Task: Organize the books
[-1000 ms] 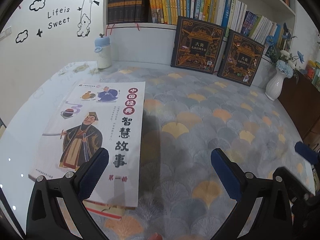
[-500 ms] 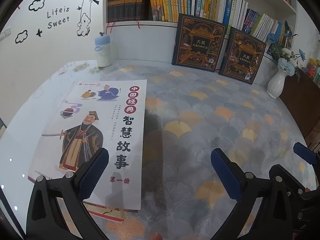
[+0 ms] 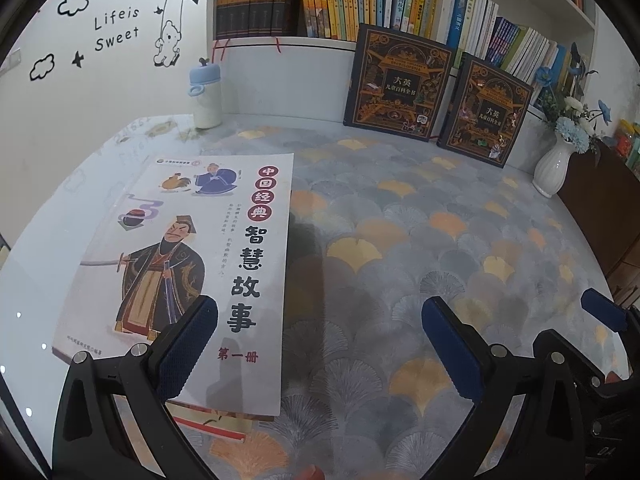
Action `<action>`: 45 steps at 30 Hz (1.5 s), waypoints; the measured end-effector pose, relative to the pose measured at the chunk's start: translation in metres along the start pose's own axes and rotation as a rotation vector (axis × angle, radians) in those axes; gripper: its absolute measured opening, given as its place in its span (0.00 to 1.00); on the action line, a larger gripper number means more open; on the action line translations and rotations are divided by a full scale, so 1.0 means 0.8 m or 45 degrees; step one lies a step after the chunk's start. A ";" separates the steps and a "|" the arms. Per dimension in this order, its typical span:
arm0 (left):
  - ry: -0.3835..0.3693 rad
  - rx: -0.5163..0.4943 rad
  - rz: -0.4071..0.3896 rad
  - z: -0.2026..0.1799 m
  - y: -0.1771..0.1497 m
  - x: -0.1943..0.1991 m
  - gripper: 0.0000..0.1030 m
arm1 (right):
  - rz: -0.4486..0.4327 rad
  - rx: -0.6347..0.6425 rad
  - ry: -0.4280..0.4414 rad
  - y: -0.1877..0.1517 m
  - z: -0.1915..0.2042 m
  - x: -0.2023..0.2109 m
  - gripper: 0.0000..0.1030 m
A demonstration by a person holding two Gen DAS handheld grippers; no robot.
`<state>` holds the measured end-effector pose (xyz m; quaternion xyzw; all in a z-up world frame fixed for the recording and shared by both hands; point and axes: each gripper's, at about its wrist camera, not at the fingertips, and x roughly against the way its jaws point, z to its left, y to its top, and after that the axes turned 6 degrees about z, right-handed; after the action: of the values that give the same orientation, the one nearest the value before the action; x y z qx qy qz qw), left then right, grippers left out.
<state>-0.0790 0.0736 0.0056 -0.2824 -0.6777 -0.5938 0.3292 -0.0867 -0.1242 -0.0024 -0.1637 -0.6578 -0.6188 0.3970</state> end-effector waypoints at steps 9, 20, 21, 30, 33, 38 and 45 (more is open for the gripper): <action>-0.008 -0.013 -0.002 -0.003 -0.001 0.001 0.99 | 0.003 0.002 0.003 -0.001 0.002 -0.001 1.00; -0.007 -0.004 0.007 -0.001 -0.001 0.000 0.99 | 0.011 0.001 -0.002 -0.002 0.003 -0.002 1.00; -0.011 -0.001 0.009 -0.001 -0.001 0.000 0.99 | 0.013 -0.001 -0.002 -0.002 0.002 -0.002 1.00; -0.011 -0.005 0.009 -0.001 -0.001 0.001 0.99 | 0.020 -0.008 0.002 -0.002 0.001 -0.004 1.00; -0.008 -0.005 0.011 -0.002 -0.001 0.000 0.99 | 0.022 -0.010 0.001 -0.001 0.000 -0.004 1.00; -0.009 -0.003 0.012 -0.003 -0.001 0.000 0.99 | 0.024 -0.021 0.001 0.000 -0.002 -0.005 1.00; -0.002 -0.003 0.017 -0.003 -0.003 -0.002 0.99 | 0.032 -0.027 0.005 0.000 -0.004 -0.007 1.00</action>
<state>-0.0799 0.0712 0.0033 -0.2880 -0.6753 -0.5922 0.3323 -0.0821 -0.1256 -0.0067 -0.1750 -0.6481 -0.6211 0.4043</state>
